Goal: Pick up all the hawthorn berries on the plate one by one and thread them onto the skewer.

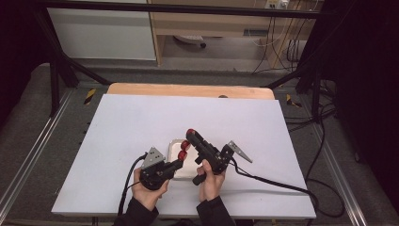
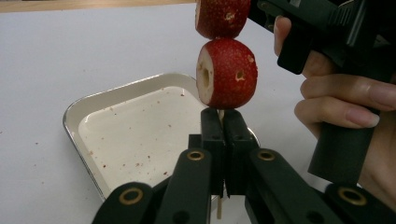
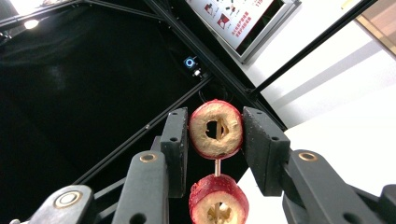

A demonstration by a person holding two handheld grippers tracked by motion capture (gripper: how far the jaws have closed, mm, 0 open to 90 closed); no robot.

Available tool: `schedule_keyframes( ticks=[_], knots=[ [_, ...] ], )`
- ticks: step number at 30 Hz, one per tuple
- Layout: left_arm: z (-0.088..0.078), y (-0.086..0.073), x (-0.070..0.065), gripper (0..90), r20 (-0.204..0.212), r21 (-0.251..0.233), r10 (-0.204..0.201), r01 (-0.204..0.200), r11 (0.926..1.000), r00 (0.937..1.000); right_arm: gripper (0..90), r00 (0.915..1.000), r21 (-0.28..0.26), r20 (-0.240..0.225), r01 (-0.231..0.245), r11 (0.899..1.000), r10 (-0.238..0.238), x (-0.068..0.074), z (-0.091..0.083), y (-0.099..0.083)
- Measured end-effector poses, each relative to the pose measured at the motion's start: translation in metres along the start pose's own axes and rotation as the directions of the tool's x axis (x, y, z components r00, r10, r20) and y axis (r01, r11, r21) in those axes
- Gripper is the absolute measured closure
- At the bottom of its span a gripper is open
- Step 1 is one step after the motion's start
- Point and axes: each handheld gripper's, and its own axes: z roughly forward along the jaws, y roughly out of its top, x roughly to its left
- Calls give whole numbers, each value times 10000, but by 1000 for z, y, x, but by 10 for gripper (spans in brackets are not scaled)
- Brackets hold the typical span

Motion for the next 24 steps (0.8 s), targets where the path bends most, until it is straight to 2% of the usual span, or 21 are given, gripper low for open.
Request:
schedule_keyframes(
  ticks=[4,11,15,19,24],
  knots=[
    [-2,2,1,886,194,-88,-49,51,9999,9998,630,9999,-26,-117,-5,10000,5,1,-1,1],
    [1,0,-1,887,170,42,126,-127,9999,9998,631,9998,51,-141,136,9999,-136,0,-1,0],
    [4,-4,2,886,209,114,142,-144,9998,9997,628,9998,405,-25,212,9990,-211,-1,-3,0],
    [2,-4,4,886,250,60,163,-165,9998,9996,617,9961,904,160,846,9923,-864,2,-2,6],
    [0,-5,9,886,120,97,169,-170,9998,9998,496,9827,1686,352,1733,9703,-1817,4,-5,22]
  ],
)
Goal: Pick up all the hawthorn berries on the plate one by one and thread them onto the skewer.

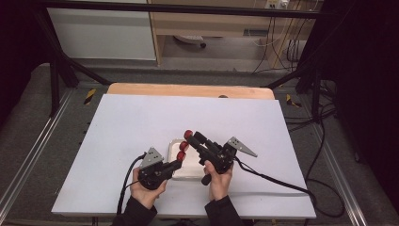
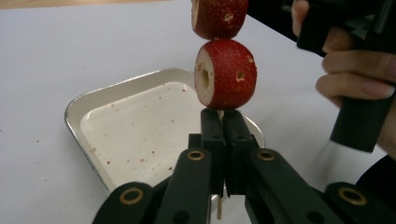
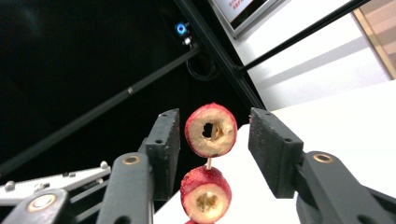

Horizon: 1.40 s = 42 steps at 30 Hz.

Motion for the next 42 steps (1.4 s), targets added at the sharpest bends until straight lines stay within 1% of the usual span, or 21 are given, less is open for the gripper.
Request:
schedule_keyframes(
  ticks=[2,4,7,8,10,12,15,18,19,21,22,25,28,30,31,32,33,36,38,40,42],
  knots=[
    [-1,-1,2,886,-78,29,86,-86,10000,9999,438,9991,468,271,323,9984,-336,-2,-3,5],
    [-1,-2,4,886,-99,65,108,-108,9999,9999,370,9962,1130,511,639,9915,-700,-5,-6,9],
    [-2,-3,6,886,-117,150,269,-268,9995,9996,251,9879,2156,879,1066,9706,-1280,-11,-9,13],
    [-2,-3,7,886,-110,165,290,-288,9994,9995,216,9841,2393,943,1247,9629,-1509,-14,-10,13],
    [-3,-3,8,886,-104,236,399,-396,9989,9992,164,9732,2906,1164,1577,9438,-1985,-18,-12,14],
    [-3,-4,9,885,-80,324,468,-465,9984,9989,120,9574,3453,1292,2008,9168,-2583,-24,-16,15],
    [-3,-4,10,885,-81,473,582,-578,9972,9983,76,9425,4303,1320,2245,8743,-3070,-32,-22,15],
    [-4,-4,12,885,-66,599,622,-617,9963,9980,45,9219,5163,1369,2458,8204,-3624,-40,-31,14],
    [-4,-3,12,885,-51,648,626,-622,9960,9980,32,9182,5404,1358,2460,8047,-3720,-42,-34,14],
    [-4,-2,13,885,-28,756,671,-667,9949,9977,17,9102,5747,1350,2500,7792,-3916,-46,-40,14],
    [-4,-1,13,885,-39,824,723,-718,9940,9974,14,9061,5867,1380,2505,7701,-3998,-48,-44,14],
    [-3,4,14,885,-25,1122,832,-824,9903,9965,6,9001,6187,1371,2482,7454,-4135,-55,-54,15],
    [0,9,16,884,-32,1354,896,-884,9868,9960,5,8971,6371,1550,2293,7359,-4138,-61,-65,17],
    [2,12,19,884,-70,1546,901,-880,9841,9959,5,8886,6468,1529,2409,7236,-4325,-64,-72,18],
    [3,14,19,884,-124,1580,956,-924,9831,9953,5,8881,6518,1506,2411,7191,-4343,-65,-75,19],
    [4,15,20,884,-148,1609,975,-938,9825,9951,5,8890,6489,1491,2425,7212,-4330,-67,-79,20],
    [5,17,21,884,-138,1716,978,-940,9807,9951,5,8923,6483,1409,2442,7211,-4289,-68,-82,20],
    [11,21,24,884,-205,2021,963,-902,9752,9951,5,8936,6505,1258,2537,7158,-4310,-71,-92,22],
    [16,23,25,883,-213,2202,957,-887,9714,9952,5,8951,6485,1290,2494,7192,-4267,-73,-97,23],
    [22,24,25,883,-162,2398,934,-868,9669,9955,5,8940,6491,1340,2469,7195,-4276,-75,-102,24],
    [27,25,24,883,-175,2578,997,-919,9618,9949,5,8908,6526,1391,2461,7167,-4325,-77,-107,24]
  ],
)
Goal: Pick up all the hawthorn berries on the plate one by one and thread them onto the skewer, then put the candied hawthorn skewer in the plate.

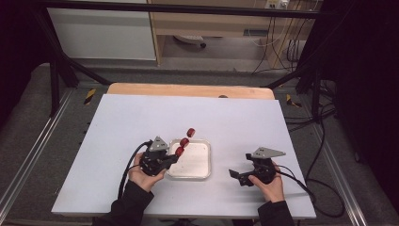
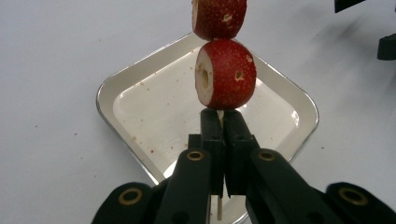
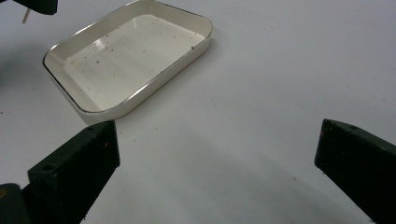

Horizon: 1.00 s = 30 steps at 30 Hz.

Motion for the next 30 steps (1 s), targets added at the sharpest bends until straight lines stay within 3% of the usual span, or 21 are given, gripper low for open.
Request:
schedule_keyframes(
  ticks=[10,18,30],
  knots=[
    [23,2,1,881,-57,1125,-226,231,9934,9997,7,9997,52,15,-224,9997,224,-6,-9,-12],
    [37,0,-1,881,-327,2145,-287,351,9761,9991,7,9999,57,50,-100,9999,100,-6,-11,-14],
    [44,4,-5,876,-764,2780,-204,410,9597,9969,7,9999,-33,61,-122,9999,123,-7,-14,-14]
  ],
)
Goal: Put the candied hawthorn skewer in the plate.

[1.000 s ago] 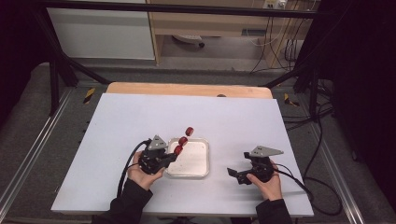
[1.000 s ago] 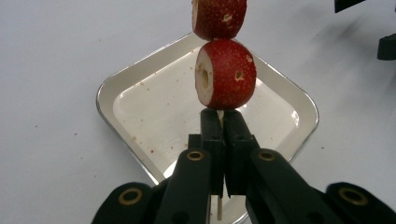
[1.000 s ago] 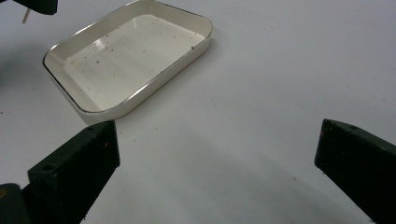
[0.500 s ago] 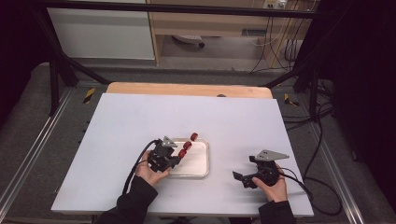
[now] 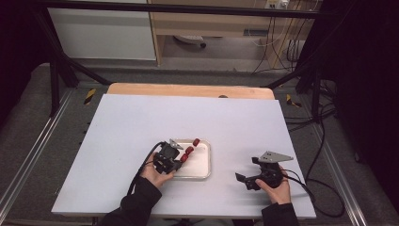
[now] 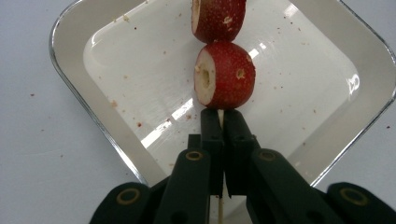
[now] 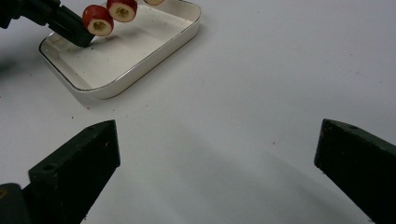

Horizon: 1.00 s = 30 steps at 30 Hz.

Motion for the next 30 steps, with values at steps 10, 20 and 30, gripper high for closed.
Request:
schedule_keyframes(
  ticks=[10,20,30],
  knots=[
    [-3,-3,2,820,22,-251,149,-149,9996,9999,7,10000,-78,-3,-55,10000,55,0,-1,0],
    [-32,-19,19,509,1084,-1687,990,-798,9824,9892,7,10000,-16,58,-69,10000,69,-1,-1,1],
    [-56,-50,38,252,1077,-2662,1530,-1198,9565,9823,5,10000,70,79,-16,10000,16,-1,-1,0]
  ],
)
